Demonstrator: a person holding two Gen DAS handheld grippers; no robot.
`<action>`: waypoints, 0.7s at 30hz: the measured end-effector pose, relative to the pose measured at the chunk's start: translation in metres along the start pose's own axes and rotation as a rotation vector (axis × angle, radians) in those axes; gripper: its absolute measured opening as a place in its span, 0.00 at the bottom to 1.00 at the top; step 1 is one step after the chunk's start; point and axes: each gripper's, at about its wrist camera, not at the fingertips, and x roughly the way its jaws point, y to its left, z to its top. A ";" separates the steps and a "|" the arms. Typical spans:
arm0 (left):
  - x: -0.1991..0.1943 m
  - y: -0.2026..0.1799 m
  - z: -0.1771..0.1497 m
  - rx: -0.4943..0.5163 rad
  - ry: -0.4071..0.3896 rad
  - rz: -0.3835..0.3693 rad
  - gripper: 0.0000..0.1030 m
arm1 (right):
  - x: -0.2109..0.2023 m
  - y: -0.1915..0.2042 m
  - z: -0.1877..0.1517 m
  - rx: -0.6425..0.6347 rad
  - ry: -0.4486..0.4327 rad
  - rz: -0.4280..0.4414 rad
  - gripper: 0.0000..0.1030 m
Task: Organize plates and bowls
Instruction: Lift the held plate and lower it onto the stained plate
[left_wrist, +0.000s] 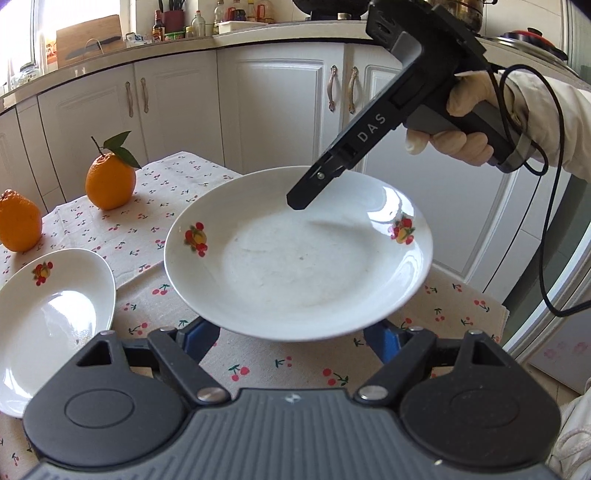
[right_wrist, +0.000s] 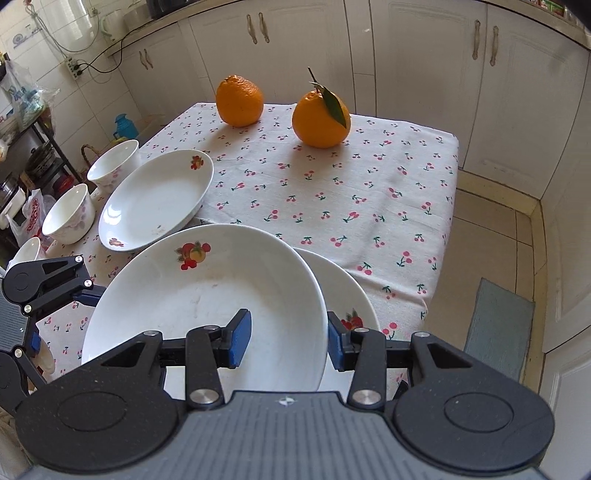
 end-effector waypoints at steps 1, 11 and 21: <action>0.002 0.000 0.001 0.001 0.003 -0.001 0.82 | 0.001 -0.002 -0.001 0.005 0.001 0.001 0.47; 0.009 -0.002 0.002 0.001 0.032 0.004 0.82 | 0.012 -0.012 -0.009 0.023 0.003 0.005 0.47; 0.015 -0.002 0.002 0.012 0.032 -0.005 0.82 | 0.017 -0.016 -0.014 0.036 0.009 -0.018 0.48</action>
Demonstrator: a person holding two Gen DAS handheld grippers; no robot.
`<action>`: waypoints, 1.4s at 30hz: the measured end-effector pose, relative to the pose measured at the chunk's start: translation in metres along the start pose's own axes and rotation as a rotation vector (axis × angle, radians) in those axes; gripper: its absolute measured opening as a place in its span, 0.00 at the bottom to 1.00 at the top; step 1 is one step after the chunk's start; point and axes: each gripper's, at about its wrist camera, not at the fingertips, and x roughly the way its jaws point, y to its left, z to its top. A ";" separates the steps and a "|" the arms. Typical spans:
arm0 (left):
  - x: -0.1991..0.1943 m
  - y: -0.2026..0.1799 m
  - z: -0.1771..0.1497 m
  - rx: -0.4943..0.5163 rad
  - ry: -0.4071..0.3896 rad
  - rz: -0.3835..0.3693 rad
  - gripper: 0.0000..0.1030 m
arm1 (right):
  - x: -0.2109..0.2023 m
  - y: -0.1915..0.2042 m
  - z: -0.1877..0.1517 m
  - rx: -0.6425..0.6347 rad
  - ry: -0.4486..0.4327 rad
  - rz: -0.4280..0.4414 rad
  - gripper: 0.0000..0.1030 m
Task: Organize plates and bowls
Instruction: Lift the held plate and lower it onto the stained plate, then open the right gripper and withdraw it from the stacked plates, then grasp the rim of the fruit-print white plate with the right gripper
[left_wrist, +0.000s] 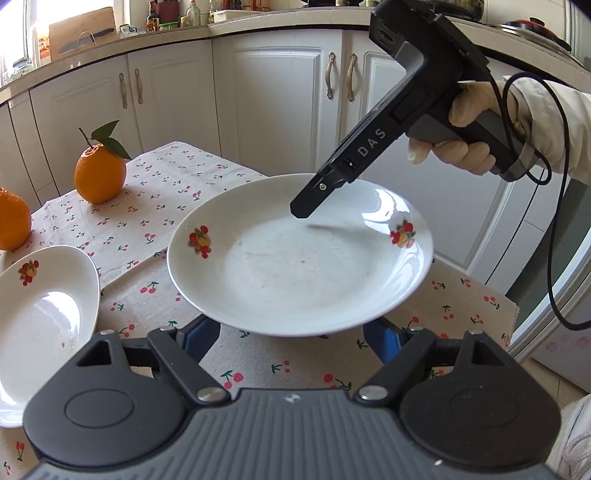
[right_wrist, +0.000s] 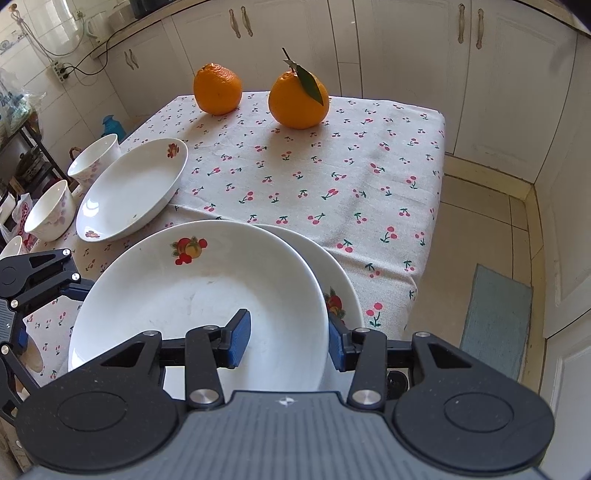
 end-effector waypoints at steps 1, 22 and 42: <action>0.000 0.000 0.000 0.002 0.000 -0.001 0.82 | 0.000 -0.001 -0.001 0.002 0.001 -0.004 0.48; -0.017 0.005 -0.009 -0.065 -0.047 0.020 0.93 | -0.025 0.031 0.003 -0.058 -0.087 -0.012 0.97; -0.045 0.073 -0.075 -0.441 0.002 0.544 0.99 | -0.022 0.136 0.014 -0.266 -0.120 0.003 1.00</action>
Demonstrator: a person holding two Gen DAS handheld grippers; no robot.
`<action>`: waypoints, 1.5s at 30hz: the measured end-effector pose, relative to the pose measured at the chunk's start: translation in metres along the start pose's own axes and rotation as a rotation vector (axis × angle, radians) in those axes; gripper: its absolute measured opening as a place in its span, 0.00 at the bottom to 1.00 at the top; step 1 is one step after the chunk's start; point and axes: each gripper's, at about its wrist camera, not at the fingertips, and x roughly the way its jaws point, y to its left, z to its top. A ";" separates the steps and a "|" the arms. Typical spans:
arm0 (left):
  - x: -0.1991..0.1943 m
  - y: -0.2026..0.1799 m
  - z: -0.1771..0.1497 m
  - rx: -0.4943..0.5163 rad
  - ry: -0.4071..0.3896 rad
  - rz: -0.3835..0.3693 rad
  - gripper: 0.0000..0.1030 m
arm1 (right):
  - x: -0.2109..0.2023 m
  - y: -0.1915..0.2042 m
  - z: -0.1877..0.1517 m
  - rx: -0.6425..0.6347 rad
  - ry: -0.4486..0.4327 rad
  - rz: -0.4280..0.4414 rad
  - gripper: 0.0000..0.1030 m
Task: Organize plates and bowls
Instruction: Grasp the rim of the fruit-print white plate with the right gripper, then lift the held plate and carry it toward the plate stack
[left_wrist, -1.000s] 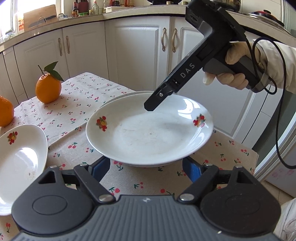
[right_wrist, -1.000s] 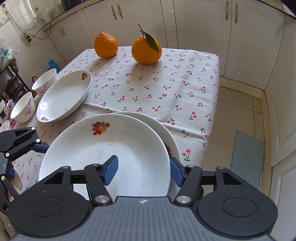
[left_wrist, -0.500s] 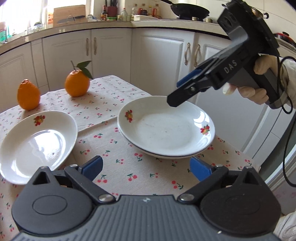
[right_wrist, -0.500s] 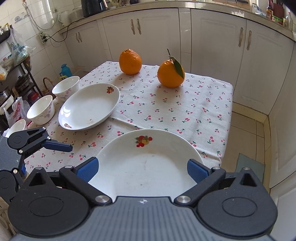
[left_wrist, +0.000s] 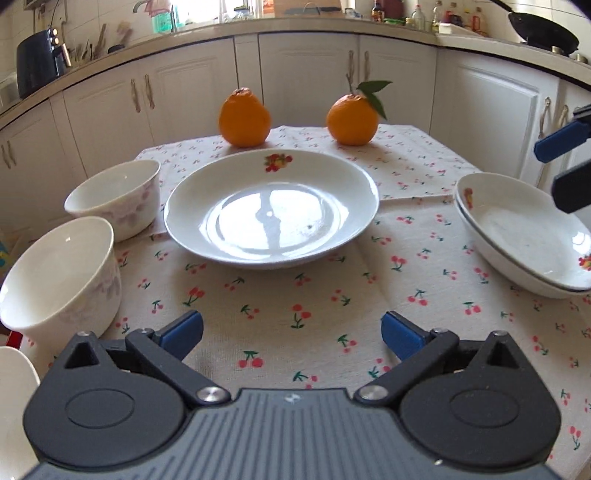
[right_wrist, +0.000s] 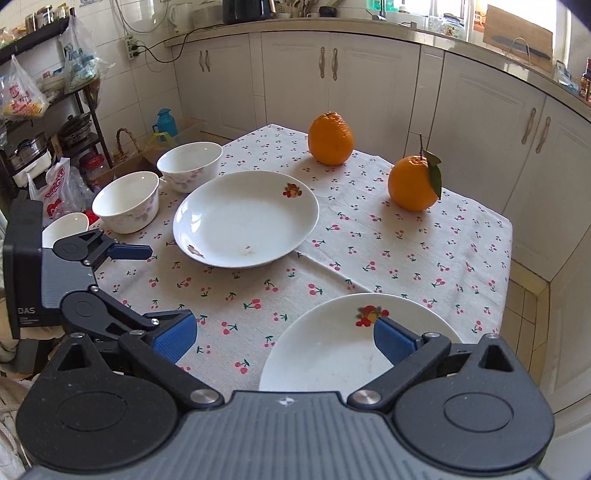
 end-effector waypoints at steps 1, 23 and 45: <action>0.002 0.002 -0.001 -0.013 0.002 -0.004 1.00 | 0.003 0.001 0.001 -0.003 0.004 0.004 1.00; 0.035 0.015 0.023 -0.086 -0.016 0.044 0.99 | 0.090 -0.007 0.070 -0.147 0.067 0.102 1.00; 0.038 0.014 0.032 -0.045 -0.028 -0.006 0.85 | 0.217 -0.033 0.154 -0.204 0.163 0.283 0.71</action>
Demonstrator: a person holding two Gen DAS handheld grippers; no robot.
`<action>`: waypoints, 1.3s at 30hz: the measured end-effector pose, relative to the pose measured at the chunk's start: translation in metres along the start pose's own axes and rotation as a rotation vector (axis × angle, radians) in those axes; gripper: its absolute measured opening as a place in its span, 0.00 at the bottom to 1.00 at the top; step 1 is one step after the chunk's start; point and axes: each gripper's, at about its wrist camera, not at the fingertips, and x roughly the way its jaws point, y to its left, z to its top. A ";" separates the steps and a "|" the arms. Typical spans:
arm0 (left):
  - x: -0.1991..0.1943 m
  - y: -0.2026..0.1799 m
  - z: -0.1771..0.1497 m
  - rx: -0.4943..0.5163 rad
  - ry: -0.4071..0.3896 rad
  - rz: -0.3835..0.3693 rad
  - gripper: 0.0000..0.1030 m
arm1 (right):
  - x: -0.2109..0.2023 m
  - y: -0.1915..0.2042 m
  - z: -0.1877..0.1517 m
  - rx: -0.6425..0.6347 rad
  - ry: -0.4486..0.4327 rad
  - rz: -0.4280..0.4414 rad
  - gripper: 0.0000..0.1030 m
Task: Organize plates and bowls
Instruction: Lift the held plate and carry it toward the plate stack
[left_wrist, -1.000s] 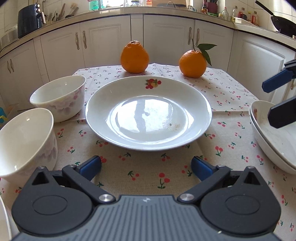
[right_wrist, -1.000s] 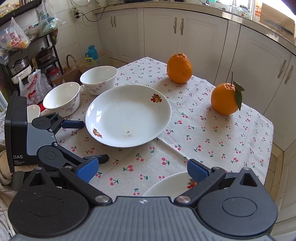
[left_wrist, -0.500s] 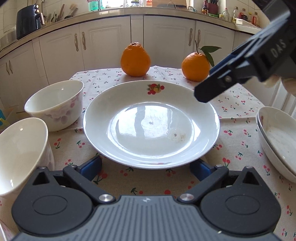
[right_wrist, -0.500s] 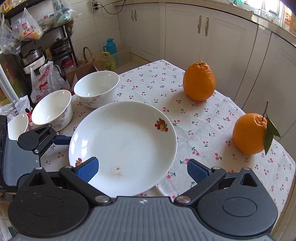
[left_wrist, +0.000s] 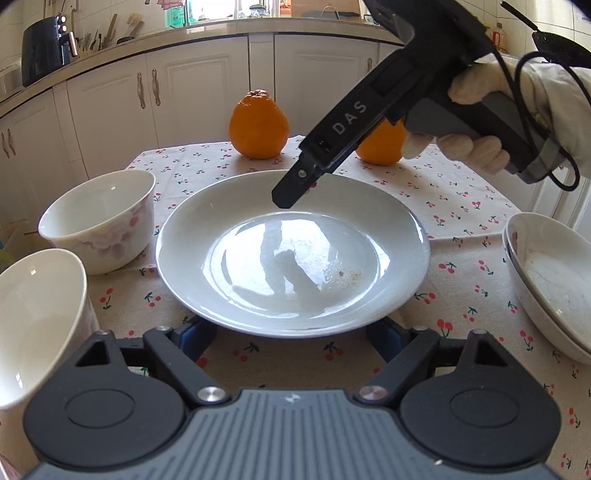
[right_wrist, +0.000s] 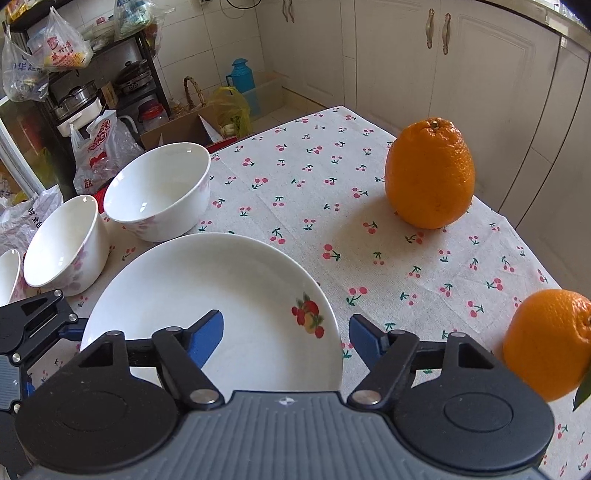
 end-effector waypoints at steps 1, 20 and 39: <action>0.000 0.000 0.000 0.002 0.001 0.000 0.85 | 0.003 -0.003 0.001 0.005 0.004 0.016 0.69; -0.003 -0.001 0.001 0.026 0.013 0.000 0.85 | -0.002 -0.025 -0.004 0.099 -0.009 0.130 0.54; -0.009 0.000 -0.002 0.055 0.005 -0.008 0.84 | 0.006 -0.029 -0.008 0.131 -0.003 0.188 0.53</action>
